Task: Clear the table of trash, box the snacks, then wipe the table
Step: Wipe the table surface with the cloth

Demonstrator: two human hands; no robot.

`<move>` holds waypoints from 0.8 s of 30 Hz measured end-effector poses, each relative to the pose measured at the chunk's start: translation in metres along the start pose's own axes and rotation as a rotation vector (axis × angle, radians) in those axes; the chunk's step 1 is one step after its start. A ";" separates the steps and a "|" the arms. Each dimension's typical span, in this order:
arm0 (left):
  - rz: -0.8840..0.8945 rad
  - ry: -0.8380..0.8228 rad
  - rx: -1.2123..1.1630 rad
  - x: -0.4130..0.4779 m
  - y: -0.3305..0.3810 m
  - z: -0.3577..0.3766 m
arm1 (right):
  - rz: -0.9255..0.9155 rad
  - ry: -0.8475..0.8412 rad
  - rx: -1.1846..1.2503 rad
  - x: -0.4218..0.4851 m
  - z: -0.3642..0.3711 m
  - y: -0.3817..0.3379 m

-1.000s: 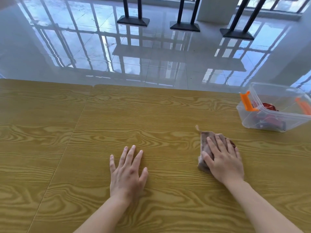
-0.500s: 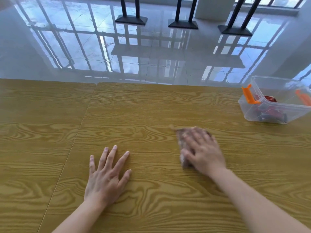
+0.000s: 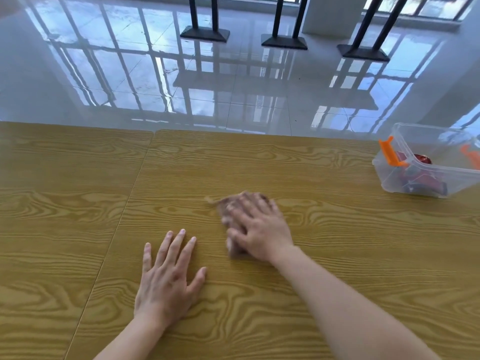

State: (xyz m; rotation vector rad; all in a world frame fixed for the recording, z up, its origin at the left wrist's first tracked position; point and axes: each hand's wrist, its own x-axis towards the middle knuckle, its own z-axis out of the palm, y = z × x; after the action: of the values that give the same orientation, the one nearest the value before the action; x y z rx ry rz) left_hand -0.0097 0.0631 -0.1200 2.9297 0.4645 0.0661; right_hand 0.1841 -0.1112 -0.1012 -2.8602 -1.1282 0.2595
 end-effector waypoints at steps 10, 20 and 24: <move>-0.004 -0.013 -0.017 0.001 0.004 -0.003 | 0.603 -0.001 -0.046 -0.118 0.002 0.096; -0.002 0.007 -0.240 0.001 -0.006 -0.012 | -0.061 0.101 0.012 -0.128 0.032 -0.111; 0.080 -0.054 -0.107 -0.017 -0.031 -0.016 | 0.088 0.091 -0.058 -0.160 0.025 -0.028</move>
State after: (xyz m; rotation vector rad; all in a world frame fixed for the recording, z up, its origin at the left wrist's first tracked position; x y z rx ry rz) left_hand -0.0363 0.0896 -0.1097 2.8360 0.3252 0.0220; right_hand 0.0456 -0.2004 -0.1009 -2.9430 -1.0122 0.1003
